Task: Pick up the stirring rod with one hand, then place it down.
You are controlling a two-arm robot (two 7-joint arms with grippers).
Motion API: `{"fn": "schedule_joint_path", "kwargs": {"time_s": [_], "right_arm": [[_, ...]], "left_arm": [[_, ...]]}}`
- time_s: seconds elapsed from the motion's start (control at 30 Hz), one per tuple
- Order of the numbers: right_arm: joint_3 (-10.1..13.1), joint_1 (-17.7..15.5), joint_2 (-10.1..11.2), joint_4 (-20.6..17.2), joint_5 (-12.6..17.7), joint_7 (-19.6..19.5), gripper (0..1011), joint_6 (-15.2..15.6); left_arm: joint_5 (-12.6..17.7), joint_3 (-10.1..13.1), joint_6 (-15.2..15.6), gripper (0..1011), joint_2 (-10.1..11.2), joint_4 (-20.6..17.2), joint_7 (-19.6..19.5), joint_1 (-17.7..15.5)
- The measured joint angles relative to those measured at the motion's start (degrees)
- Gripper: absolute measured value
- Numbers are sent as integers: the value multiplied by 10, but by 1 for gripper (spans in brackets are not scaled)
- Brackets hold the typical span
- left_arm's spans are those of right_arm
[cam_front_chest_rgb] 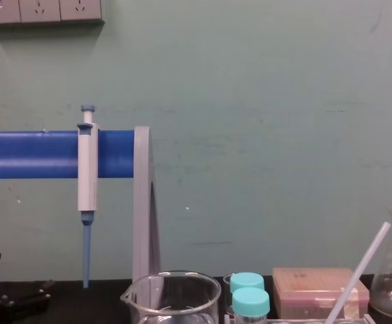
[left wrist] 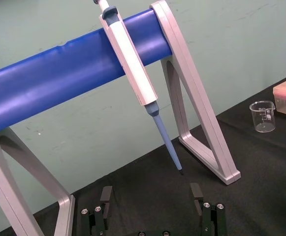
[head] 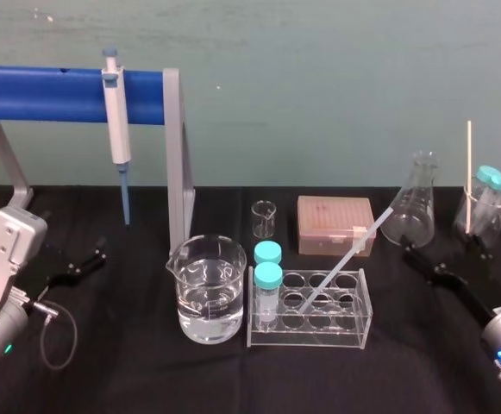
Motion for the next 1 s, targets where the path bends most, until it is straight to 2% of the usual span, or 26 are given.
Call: {"fn": "schedule_joint_path", "kwargs": {"time_s": [0.13, 0.23, 1.0], "right_arm": [[-9, 15, -10, 19, -13, 1, 1003, -1], [-16, 24, -18, 31, -25, 1, 1003, 10], [-15, 23, -16, 29, -20, 5, 1003, 6]], "left_arm": [[0, 0, 0, 1000, 0, 0, 0, 0], [0, 0, 0, 1000, 0, 0, 0, 0], [0, 0, 0, 1000, 0, 0, 0, 0]]}}
